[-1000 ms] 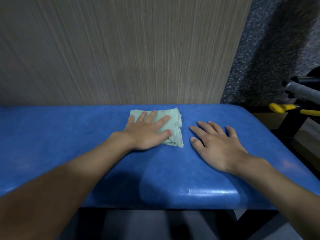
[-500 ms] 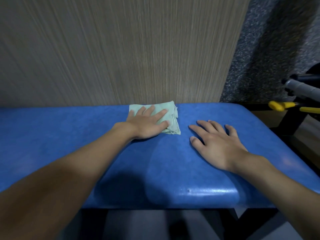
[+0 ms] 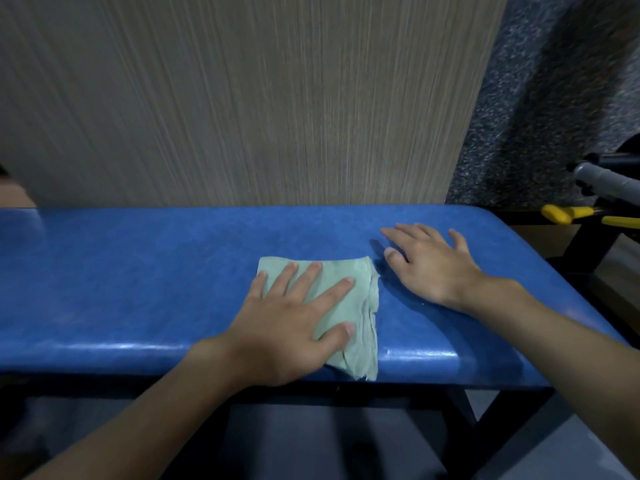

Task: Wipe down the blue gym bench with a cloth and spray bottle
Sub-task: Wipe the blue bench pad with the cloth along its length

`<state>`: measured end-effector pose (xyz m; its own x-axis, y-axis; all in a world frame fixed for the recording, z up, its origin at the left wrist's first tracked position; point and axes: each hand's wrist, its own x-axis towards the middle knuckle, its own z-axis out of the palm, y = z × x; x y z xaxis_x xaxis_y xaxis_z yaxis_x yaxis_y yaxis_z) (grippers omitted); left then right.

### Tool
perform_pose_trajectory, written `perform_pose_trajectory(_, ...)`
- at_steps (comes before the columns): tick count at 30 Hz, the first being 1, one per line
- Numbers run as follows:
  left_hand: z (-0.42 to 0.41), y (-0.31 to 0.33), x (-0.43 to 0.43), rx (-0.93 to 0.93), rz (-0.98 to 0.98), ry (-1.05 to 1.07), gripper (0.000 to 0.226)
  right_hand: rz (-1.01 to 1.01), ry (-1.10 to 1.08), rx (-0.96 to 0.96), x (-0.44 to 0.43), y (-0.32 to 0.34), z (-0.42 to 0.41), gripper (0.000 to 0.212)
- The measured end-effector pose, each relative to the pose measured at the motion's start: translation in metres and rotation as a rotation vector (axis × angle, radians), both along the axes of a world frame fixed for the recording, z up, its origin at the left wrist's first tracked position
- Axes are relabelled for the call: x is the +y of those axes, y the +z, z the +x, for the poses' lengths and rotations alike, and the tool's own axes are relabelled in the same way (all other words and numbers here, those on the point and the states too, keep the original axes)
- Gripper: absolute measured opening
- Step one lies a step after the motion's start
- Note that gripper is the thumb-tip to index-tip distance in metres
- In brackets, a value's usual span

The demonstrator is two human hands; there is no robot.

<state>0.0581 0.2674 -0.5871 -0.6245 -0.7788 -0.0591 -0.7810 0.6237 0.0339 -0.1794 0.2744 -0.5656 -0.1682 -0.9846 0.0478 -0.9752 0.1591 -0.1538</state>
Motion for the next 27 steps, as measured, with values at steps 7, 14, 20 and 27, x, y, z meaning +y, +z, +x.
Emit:
perform_pose_trajectory(7,-0.023,0.003,-0.077,-0.04,0.063,0.053,0.062,0.091,0.026,0.002,-0.003,-0.018,0.0,0.054)
perform_pose_trajectory(14,-0.061,0.009,-0.188,-0.041,0.087,0.115,0.065,0.089,0.016,0.016,-0.001,-0.019,0.0,0.055)
perform_pose_trajectory(20,-0.067,0.014,-0.199,-0.016,0.107,0.124,0.064,0.082,-0.006,-0.002,-0.002,-0.019,0.0,0.055)
perform_pose_trajectory(27,-0.043,0.006,-0.146,-0.032,0.082,0.061,0.062,0.055,-0.019,-0.025,-0.004,-0.021,-0.002,0.055)
